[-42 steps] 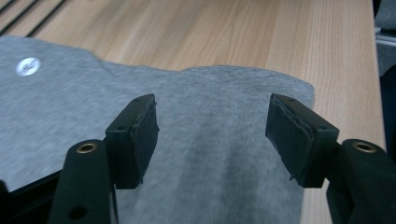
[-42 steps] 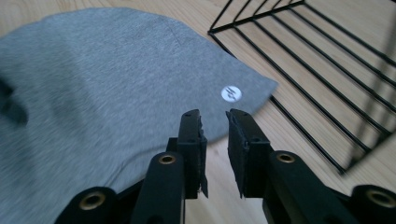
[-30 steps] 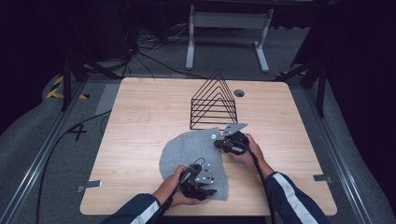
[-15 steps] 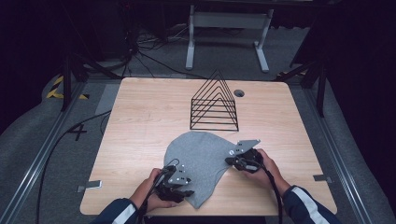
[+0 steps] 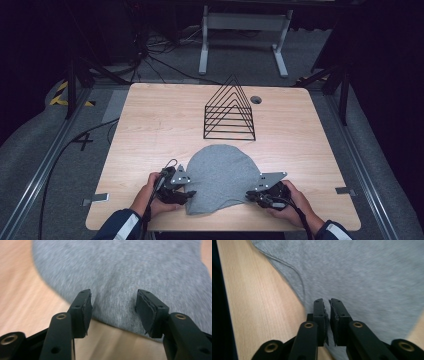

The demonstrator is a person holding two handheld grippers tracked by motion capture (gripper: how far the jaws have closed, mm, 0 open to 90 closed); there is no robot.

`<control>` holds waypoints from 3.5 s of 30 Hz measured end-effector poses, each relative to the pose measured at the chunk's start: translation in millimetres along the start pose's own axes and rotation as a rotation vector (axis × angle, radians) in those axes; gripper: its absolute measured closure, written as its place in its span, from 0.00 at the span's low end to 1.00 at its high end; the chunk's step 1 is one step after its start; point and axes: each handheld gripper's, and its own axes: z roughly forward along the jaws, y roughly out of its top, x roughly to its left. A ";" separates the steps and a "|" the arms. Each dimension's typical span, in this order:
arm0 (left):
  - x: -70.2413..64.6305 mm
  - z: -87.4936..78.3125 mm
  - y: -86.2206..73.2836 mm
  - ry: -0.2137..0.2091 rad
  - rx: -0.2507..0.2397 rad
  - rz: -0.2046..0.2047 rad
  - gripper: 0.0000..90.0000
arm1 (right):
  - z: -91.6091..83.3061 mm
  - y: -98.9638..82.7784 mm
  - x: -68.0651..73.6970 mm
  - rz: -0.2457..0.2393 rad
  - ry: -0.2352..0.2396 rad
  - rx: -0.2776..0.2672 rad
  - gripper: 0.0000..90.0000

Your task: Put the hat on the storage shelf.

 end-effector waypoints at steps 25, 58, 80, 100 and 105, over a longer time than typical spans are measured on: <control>30.2 -5.5 2.8 0.052 -0.046 -0.146 0.29 | -13.9 -6.3 -36.6 0.116 -0.138 -0.036 0.60; 63.3 39.7 39.6 0.019 0.045 -0.114 0.12 | 62.3 65.8 -101.6 0.188 -0.099 0.018 0.26; 51.5 45.1 57.8 -0.018 0.023 -0.099 0.59 | 55.7 50.5 -96.6 0.255 -0.043 0.026 0.87; 44.8 -19.2 117.3 0.018 -0.122 0.092 0.95 | -25.4 66.5 -90.8 0.176 -0.151 -0.174 0.94; 40.8 -44.7 143.3 0.052 -0.177 0.144 0.95 | -61.7 81.0 -93.0 0.142 -0.206 -0.243 0.94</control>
